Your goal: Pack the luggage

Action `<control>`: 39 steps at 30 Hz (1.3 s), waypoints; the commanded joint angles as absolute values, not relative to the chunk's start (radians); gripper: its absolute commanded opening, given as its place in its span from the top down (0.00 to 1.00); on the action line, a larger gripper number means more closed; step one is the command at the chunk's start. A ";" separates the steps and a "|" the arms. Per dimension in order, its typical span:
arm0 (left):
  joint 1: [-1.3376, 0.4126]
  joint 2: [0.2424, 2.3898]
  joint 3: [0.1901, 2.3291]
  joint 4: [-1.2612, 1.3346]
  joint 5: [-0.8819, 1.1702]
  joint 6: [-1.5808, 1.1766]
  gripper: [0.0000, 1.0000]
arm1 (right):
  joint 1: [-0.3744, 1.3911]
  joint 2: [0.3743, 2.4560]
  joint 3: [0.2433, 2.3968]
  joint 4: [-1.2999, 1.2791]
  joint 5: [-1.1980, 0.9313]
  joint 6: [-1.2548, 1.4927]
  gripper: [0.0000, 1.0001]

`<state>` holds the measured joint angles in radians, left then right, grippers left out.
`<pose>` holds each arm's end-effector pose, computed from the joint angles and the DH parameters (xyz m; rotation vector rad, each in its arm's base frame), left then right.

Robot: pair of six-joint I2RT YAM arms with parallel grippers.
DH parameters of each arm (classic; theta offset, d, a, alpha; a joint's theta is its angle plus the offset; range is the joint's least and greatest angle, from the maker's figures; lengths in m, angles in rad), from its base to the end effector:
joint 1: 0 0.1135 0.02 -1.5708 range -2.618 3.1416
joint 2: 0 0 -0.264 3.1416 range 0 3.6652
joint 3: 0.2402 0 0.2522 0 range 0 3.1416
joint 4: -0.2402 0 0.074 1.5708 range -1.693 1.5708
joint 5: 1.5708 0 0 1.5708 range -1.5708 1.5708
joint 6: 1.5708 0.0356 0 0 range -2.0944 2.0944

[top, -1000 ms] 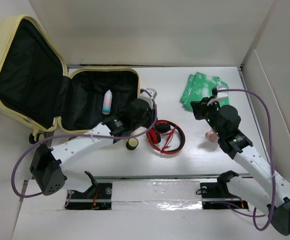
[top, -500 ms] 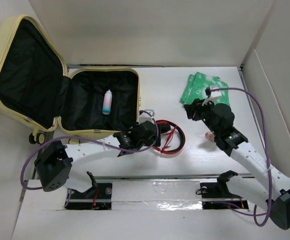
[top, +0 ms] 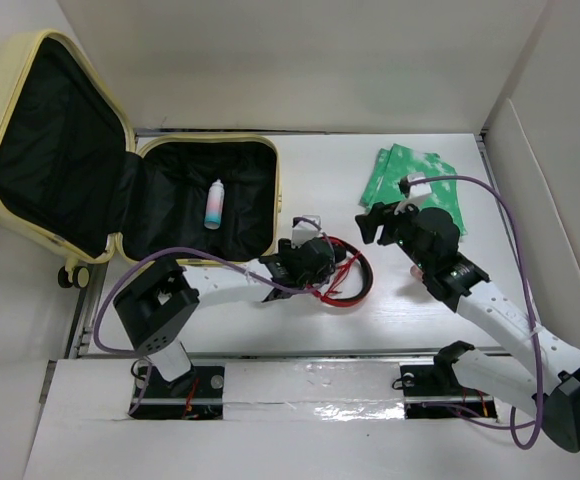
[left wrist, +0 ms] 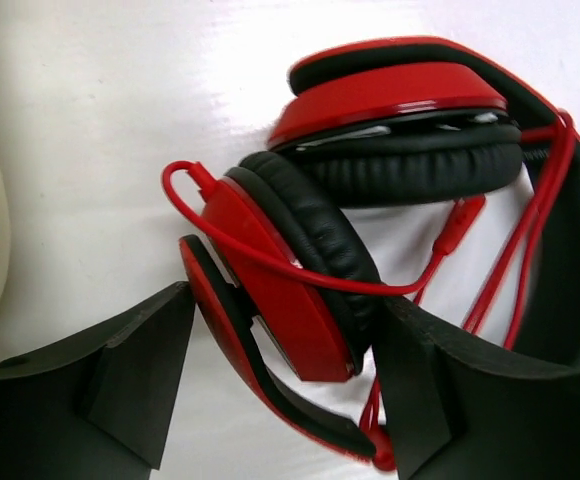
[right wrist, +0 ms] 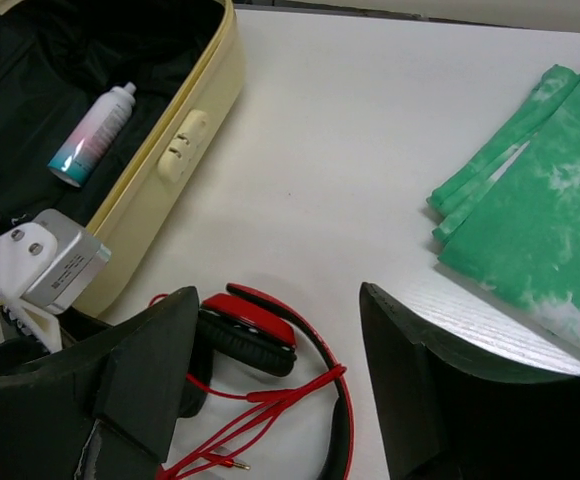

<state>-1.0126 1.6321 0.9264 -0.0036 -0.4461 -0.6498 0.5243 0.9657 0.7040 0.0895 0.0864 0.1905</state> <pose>0.1942 -0.2820 0.1947 0.1728 2.2234 -0.4139 0.2005 0.1124 0.3064 -0.2296 1.7485 0.4472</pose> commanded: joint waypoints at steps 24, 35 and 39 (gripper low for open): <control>-0.939 1.272 1.055 0.133 -0.597 -0.508 0.96 | 0.546 0.934 0.733 0.126 0.104 0.172 0.25; -0.321 1.158 0.922 0.225 -0.522 -0.679 0.87 | 0.546 0.916 0.729 0.127 0.120 0.173 0.25; -0.138 1.216 0.908 0.236 -0.440 -0.712 0.88 | 0.546 0.899 0.723 0.130 0.132 0.172 0.26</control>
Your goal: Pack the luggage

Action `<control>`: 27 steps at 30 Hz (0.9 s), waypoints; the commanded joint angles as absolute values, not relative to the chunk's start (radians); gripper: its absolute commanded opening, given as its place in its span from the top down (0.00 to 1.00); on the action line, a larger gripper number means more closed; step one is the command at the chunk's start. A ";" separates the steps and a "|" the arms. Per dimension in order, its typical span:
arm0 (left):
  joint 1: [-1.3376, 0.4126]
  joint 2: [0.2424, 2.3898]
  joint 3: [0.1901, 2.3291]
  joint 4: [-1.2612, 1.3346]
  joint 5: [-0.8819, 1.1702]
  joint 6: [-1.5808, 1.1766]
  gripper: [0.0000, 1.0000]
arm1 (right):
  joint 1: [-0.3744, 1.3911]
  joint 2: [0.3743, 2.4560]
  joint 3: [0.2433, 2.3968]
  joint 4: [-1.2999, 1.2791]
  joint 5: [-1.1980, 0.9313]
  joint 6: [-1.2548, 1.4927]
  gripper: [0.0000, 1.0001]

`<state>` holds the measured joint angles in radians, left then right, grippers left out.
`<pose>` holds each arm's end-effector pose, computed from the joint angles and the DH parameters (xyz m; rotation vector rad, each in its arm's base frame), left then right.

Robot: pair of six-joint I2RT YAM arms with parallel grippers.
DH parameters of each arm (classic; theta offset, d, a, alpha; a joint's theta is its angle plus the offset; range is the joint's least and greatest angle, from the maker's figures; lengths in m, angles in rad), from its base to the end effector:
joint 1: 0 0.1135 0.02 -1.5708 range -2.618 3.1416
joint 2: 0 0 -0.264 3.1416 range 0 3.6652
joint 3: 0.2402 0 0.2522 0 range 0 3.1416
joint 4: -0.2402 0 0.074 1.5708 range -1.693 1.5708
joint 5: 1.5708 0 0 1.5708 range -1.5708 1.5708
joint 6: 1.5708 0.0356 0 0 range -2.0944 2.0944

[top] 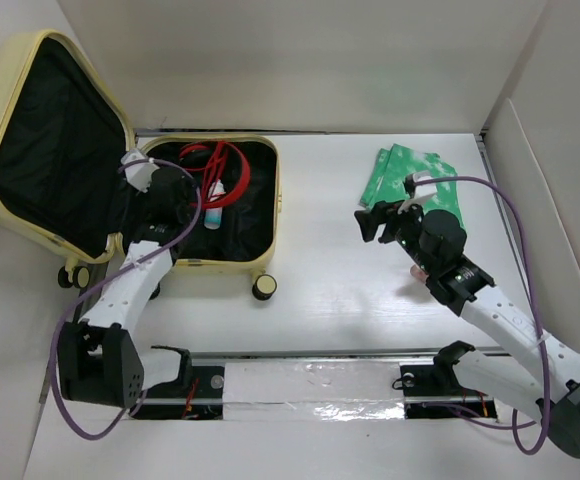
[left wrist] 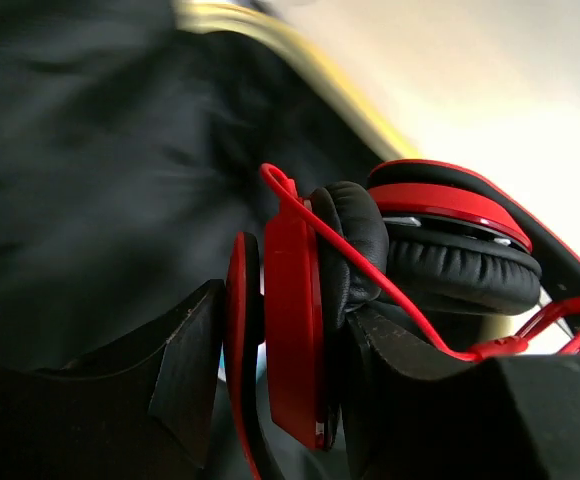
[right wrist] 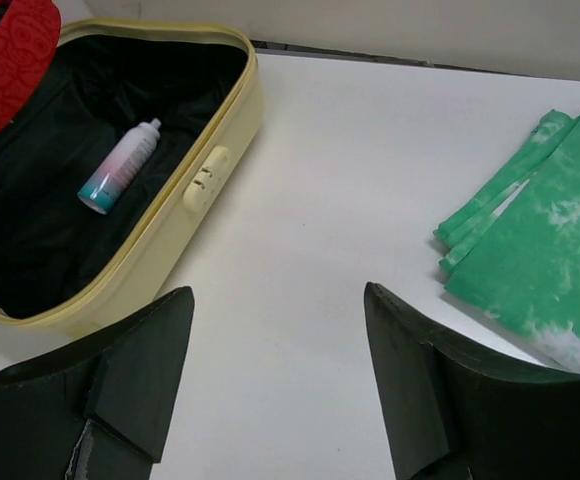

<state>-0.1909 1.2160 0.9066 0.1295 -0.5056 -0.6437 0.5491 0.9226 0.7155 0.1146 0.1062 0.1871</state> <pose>0.2815 -0.0368 0.3248 -0.7353 1.5671 -0.1727 0.1910 0.1124 0.3222 -0.2226 1.6693 0.4683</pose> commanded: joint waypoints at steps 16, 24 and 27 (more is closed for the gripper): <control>-0.005 1.445 0.937 0.140 -0.502 -0.673 0.25 | 0.555 0.877 0.719 0.118 0.178 0.169 0.26; -0.070 1.293 0.962 0.152 -0.387 -0.669 0.25 | 0.555 0.870 0.709 0.100 0.356 0.195 0.70; -0.147 1.139 0.928 0.175 -0.322 -0.657 0.31 | 0.555 0.880 0.710 0.077 0.472 0.219 0.99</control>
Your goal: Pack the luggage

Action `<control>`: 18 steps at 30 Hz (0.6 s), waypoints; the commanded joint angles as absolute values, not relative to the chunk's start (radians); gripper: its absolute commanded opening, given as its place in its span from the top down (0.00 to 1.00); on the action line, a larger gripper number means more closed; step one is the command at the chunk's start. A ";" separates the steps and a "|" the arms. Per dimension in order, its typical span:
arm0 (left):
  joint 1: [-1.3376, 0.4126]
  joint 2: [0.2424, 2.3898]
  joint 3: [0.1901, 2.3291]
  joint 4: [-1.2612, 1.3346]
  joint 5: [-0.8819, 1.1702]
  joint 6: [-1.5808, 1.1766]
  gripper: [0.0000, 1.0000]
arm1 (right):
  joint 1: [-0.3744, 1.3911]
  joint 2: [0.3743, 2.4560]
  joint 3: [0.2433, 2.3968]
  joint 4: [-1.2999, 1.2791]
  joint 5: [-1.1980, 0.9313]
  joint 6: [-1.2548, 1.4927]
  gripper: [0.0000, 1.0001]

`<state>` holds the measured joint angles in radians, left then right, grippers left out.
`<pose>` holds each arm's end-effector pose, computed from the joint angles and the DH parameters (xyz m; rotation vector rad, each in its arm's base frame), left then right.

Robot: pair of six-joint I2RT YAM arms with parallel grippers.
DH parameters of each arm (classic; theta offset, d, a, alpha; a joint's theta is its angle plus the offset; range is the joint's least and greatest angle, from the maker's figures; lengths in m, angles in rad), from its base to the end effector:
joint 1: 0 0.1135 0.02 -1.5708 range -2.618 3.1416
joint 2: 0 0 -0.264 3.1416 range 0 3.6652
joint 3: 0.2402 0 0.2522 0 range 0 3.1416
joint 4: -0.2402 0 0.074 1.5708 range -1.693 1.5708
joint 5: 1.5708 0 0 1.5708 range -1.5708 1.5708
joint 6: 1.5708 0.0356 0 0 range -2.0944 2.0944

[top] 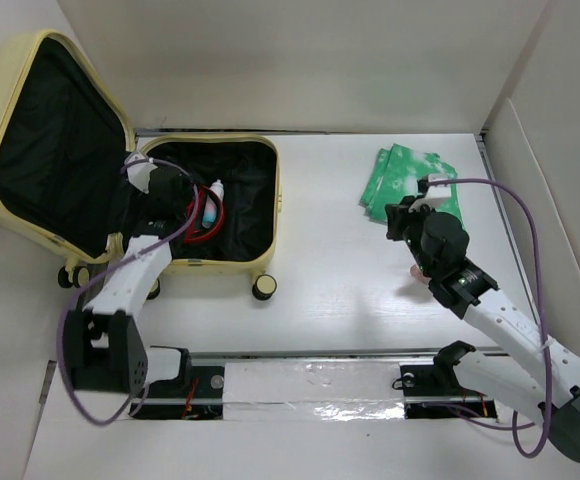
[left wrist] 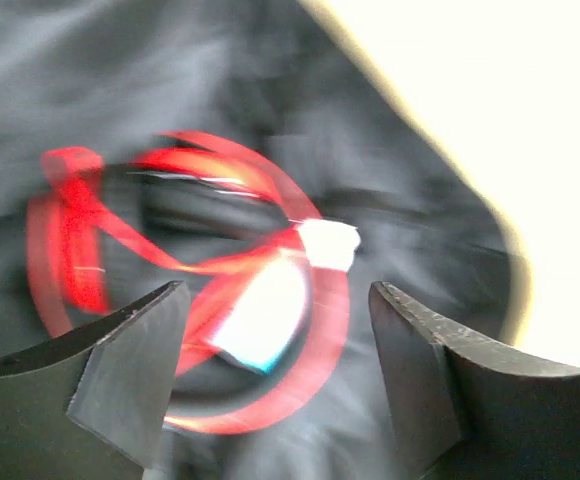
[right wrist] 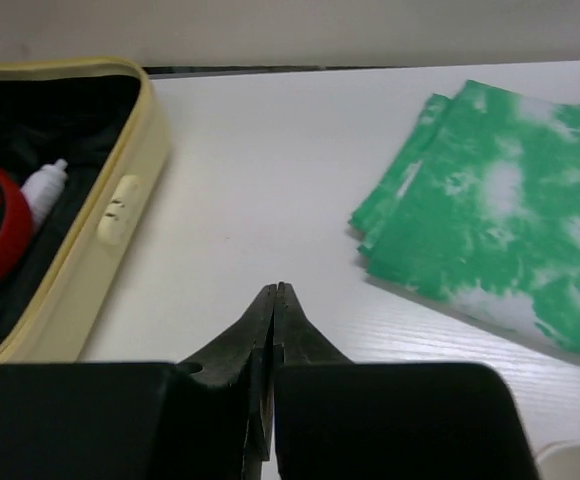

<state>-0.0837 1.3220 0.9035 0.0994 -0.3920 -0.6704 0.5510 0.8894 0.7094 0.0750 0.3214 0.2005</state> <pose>0.3048 -0.0119 0.2911 -0.7885 1.6930 -0.1507 0.1871 0.1017 0.3224 -0.0510 1.6783 0.2983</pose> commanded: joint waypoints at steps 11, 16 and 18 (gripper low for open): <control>-0.202 0.678 0.678 0.220 0.346 -0.669 1.00 | 0.388 0.830 0.649 -0.251 0.634 0.463 0.46; -0.202 0.582 0.727 0.042 0.451 -0.533 0.79 | 0.310 0.764 0.617 -0.316 0.591 0.531 0.30; -0.253 0.560 0.764 0.002 0.454 -0.450 0.65 | 0.276 0.784 0.632 -0.345 0.563 0.557 0.30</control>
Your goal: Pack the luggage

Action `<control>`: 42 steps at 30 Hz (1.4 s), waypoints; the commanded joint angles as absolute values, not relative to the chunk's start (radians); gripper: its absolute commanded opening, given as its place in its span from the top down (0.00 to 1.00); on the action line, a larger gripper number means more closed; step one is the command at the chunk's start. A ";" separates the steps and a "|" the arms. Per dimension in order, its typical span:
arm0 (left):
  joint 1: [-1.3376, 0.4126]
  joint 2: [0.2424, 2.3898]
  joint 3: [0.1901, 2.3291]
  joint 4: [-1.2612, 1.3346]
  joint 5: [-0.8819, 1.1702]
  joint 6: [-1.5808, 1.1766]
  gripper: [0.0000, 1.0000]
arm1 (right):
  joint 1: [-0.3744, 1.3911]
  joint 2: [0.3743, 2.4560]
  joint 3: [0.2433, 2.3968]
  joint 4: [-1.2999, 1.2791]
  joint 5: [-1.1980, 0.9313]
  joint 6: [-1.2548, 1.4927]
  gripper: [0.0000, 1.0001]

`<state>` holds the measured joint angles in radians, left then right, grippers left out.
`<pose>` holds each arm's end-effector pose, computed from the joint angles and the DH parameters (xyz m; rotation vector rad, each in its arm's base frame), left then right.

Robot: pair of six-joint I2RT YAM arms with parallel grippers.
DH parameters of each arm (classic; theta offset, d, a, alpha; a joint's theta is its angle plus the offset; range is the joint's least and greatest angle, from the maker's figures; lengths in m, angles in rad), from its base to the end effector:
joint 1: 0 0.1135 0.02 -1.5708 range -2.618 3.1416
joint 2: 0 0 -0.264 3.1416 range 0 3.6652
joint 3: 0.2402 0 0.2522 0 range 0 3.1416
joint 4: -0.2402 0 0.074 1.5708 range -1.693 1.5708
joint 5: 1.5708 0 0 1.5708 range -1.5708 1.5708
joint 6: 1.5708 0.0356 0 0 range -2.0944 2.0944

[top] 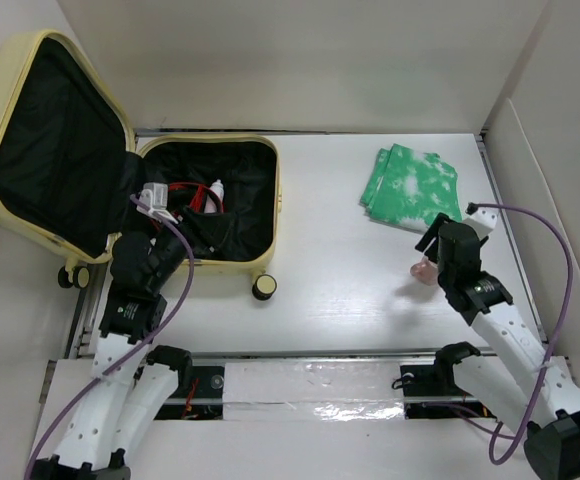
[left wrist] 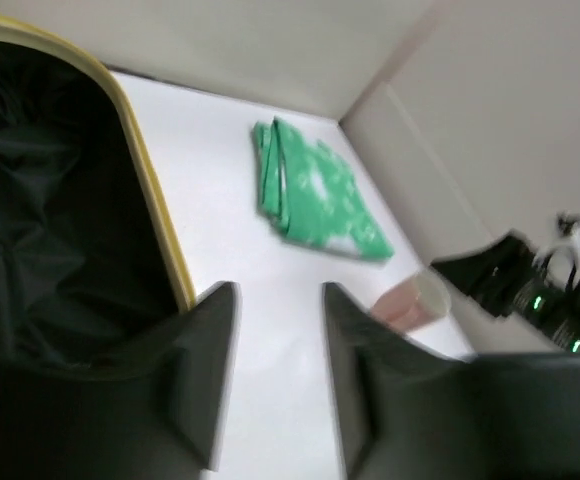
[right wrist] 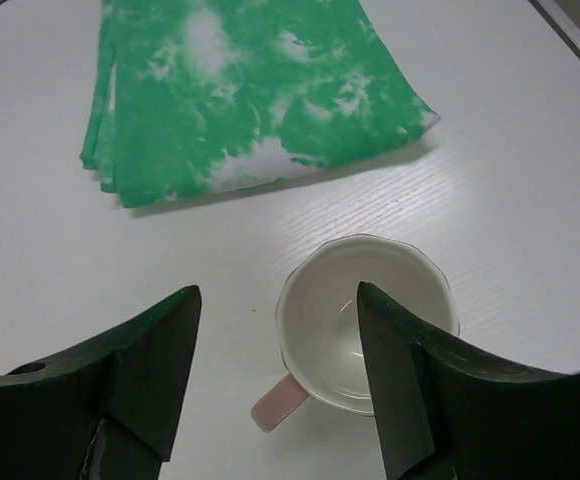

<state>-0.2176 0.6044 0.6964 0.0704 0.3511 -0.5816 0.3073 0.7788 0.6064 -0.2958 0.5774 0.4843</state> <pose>0.1411 -0.0437 0.3631 0.0353 1.4806 -0.9009 0.1740 0.0348 0.2692 0.5210 1.8887 -0.0712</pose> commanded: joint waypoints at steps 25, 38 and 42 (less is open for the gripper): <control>-0.426 0.431 0.770 -0.196 0.230 -0.278 0.50 | 0.285 1.097 0.736 -0.373 0.514 0.546 1.00; -0.407 0.411 0.767 -0.195 0.152 -0.295 0.50 | 0.759 1.258 1.214 -0.178 0.221 0.300 1.00; -0.397 0.410 0.769 -0.199 0.132 -0.301 0.51 | 0.830 1.527 1.497 -0.209 0.050 0.218 1.00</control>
